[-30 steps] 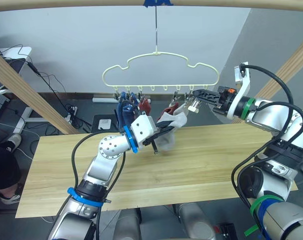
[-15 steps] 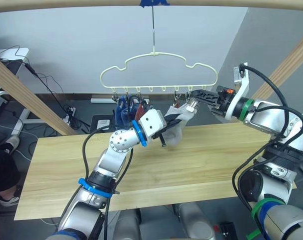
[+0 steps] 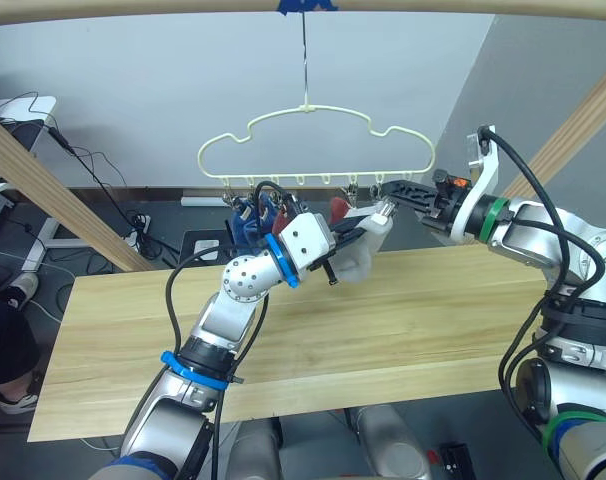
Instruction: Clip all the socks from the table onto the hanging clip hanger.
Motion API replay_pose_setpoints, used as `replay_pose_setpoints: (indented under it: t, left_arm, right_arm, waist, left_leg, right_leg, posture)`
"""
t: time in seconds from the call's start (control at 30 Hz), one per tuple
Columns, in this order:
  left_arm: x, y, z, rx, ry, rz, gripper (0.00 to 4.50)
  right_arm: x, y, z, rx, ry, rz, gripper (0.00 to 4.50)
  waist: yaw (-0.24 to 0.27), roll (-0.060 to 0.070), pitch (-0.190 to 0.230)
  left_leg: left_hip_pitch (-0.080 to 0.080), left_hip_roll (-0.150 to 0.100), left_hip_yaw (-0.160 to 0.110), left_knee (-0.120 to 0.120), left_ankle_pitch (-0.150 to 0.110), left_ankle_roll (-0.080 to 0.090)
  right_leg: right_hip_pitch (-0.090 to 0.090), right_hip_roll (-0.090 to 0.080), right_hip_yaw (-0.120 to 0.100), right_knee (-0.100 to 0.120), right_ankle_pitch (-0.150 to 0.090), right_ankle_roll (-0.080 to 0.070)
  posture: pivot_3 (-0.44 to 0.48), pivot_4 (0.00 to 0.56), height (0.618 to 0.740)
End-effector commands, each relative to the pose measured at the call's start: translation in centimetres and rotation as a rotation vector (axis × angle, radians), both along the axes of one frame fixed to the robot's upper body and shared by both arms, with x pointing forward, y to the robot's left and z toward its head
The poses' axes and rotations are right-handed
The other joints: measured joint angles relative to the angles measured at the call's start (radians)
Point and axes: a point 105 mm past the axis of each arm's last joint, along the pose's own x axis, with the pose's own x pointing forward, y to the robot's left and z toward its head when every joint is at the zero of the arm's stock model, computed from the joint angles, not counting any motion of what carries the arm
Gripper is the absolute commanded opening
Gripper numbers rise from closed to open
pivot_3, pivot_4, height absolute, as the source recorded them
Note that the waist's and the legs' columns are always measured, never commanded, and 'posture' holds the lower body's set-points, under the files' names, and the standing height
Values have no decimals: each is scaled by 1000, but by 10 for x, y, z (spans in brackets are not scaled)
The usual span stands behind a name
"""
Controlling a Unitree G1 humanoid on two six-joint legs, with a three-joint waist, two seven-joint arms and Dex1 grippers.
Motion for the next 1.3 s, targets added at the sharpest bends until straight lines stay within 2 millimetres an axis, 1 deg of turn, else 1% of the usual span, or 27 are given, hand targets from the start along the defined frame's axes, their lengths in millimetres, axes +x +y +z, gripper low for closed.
replay_pose_setpoints:
  t: [0.03,0.13,0.27,0.3,0.33,0.37,0.4,0.47,0.5,0.53,0.57,0.6,0.63,0.67,0.7,0.73,0.8,0.83,0.87,0.93,1.0,1.03,1.1,1.13,1.2,1.23,1.3]
  left_arm:
    - [-5,-7,4,-3,-31,-28,0]
    - [-6,-9,5,-1,-38,-38,0]
    - [-8,-10,5,14,-47,-46,0]
    - [-7,-11,4,9,-26,-49,0]
    - [-6,-13,2,6,2,-58,254]
    - [-6,-13,1,3,23,-64,516]
    - [-6,-13,-2,-17,86,-71,742]
    - [-7,-9,-8,-47,206,-89,1338]
    - [-8,-4,-10,-64,263,-90,1653]
    - [-8,6,-13,-86,331,-77,1899]
    - [-8,12,-15,-101,376,-69,2241]
    - [-9,23,-17,-114,424,-50,2532]
    - [-9,38,-21,-127,475,-23,2807]
    - [-10,47,-22,-135,507,-5,3103]
    - [-11,65,-29,-128,556,33,3432]
    - [-12,75,-32,-122,586,57,3751]
    - [-18,126,-50,-86,683,178,4294]
    - [-22,151,-55,-88,728,241,4449]
    - [-25,165,-57,-92,756,280,4449]
    - [-32,189,-58,-104,782,361,4449]
    - [-35,204,-59,-112,795,445,4449]
    - [-37,213,-61,-107,803,496,4449]
    - [-38,229,-62,-69,761,604,4449]
    - [-40,233,-63,-51,751,630,4449]
    - [-41,236,-63,-38,748,647,4449]
    - [-41,237,-61,-44,738,658,4449]
    - [-43,234,-58,-61,766,618,4449]
  right_arm:
    - [-8,4,14,23,-53,26,1148]
    - [-9,2,15,20,-54,21,2323]
    - [-10,0,15,16,-54,17,3610]
    - [-12,-7,15,5,-60,6,3981]
    - [-16,-19,13,-38,-77,-6,4317]
    - [-20,-28,12,-72,-88,-12,4500]
    - [-27,-38,8,-155,-117,-9,4500]
    - [-35,-48,0,-308,-180,5,4500]
    - [-37,-53,-5,-370,-198,0,4500]
    - [-38,-58,-9,-413,-221,-8,4500]
    - [-38,-61,-12,-440,-239,-10,4500]
    - [-38,-64,-17,-488,-274,-13,4500]
    - [-38,-67,-21,-507,-295,-19,4500]
    - [-38,-68,-24,-517,-310,-22,4500]
    - [-40,-68,-30,-557,-338,-10,4500]
    - [-42,-69,-34,-582,-357,2,4500]
    - [-49,-64,-48,-650,-435,68,4500]
    - [-52,-63,-54,-664,-459,88,4500]
    - [-55,-64,-58,-672,-476,102,4500]
    - [-56,-66,-63,-703,-524,108,4500]
    - [-56,-68,-65,-719,-554,110,4500]
    - [-56,-70,-67,-732,-564,111,4500]
    - [-55,-73,-70,-727,-562,99,4500]
    - [-55,-73,-72,-735,-564,102,4500]
    - [-55,-73,-74,-745,-568,108,4500]
    - [-56,-73,-76,-736,-560,104,4500]
    - [-55,-76,-81,-744,-544,94,4500]
  waist:
    - [0,0,0]
    - [1,0,0]
    - [2,0,0]
    - [3,0,0]
    - [4,0,0]
    - [12,0,0]
    - [18,0,0]
    - [28,0,0]
    - [28,0,0]
    - [27,0,0]
    - [24,0,0]
    - [24,0,0]
    - [23,0,0]
    - [22,0,0]
    - [21,0,0]
    - [21,0,0]
    - [21,1,0]
    - [21,0,0]
    - [21,0,0]
    - [27,0,0]
    - [39,0,0]
    - [46,0,-1]
    - [54,-1,-1]
    - [56,-1,-1]
    - [61,-1,-1]
    - [63,-1,-1]
    - [71,-1,-1]
  left_leg:
    - [0,0,0,0,0,0]
    - [0,0,0,0,0,0]
    - [0,0,0,0,0,0]
    - [0,0,0,0,0,0]
    - [0,0,0,0,0,0]
    - [0,0,0,0,0,0]
    - [-1,0,-1,0,0,0]
    - [-1,-1,0,0,0,0]
    - [-1,-1,0,0,0,0]
    - [-1,0,0,0,0,0]
    - [-1,0,0,0,0,0]
    - [0,0,0,0,0,0]
    - [0,1,0,0,0,0]
    - [1,1,0,0,0,0]
    - [3,2,0,0,0,0]
    - [4,2,0,0,0,0]
    - [6,2,0,0,0,0]
    - [7,2,1,-1,0,0]
    - [8,2,1,-1,0,0]
    - [7,1,3,-1,0,0]
    - [6,0,3,0,0,0]
    - [6,-1,4,0,0,0]
    - [5,0,4,0,0,0]
    - [5,0,4,0,0,0]
    - [5,0,4,0,0,0]
    - [5,0,4,-1,0,0]
    - [5,0,4,-1,0,0]
  right_leg:
    - [0,0,0,0,0,0]
    - [0,0,0,0,0,0]
    - [0,0,0,0,0,0]
    - [0,0,0,0,0,0]
    - [0,0,0,0,0,0]
    - [0,0,0,0,0,0]
    - [0,0,-1,-1,0,0]
    - [0,-1,0,-1,0,1]
    - [0,-1,-1,-2,-1,1]
    - [0,-1,-1,-2,-1,1]
    - [0,-1,0,-3,-1,1]
    - [0,0,0,-2,-1,1]
    - [0,1,0,-2,-1,1]
    - [0,1,0,0,-1,1]
    - [0,2,0,1,-1,1]
    - [0,2,0,3,-1,1]
    - [1,2,0,3,-1,1]
    - [2,2,1,3,-1,1]
    - [2,2,1,3,-1,0]
    - [2,1,2,2,-1,0]
    - [2,-1,2,1,-2,-1]
    - [2,-2,2,0,-3,-2]
    - [2,-2,2,-1,-3,-3]
    - [2,-2,2,-1,-3,-2]
    - [2,-2,2,-1,-3,-2]
    - [1,-2,2,-1,-3,-2]
    - [1,-2,1,-1,-3,-2]
  posture:
    - [-183,258,740]
    - [-177,254,740]
    - [-172,250,740]
    - [-172,250,740]
    - [-170,250,740]
    - [-170,250,740]
    - [-171,248,740]
    - [-173,249,740]
    - [-173,249,740]
    - [-173,248,740]
    - [-173,248,740]
    - [-173,248,740]
    - [-167,245,740]
    - [-167,245,740]
    - [-160,244,740]
    - [-147,241,740]
    - [-138,240,740]
    - [-130,237,740]
    - [-119,234,740]
    - [-107,235,740]
    - [-98,234,740]
    - [-79,234,740]
    - [-79,234,740]
    - [-72,236,740]
    - [-72,236,740]
    - [-58,235,740]
    - [-47,236,740]
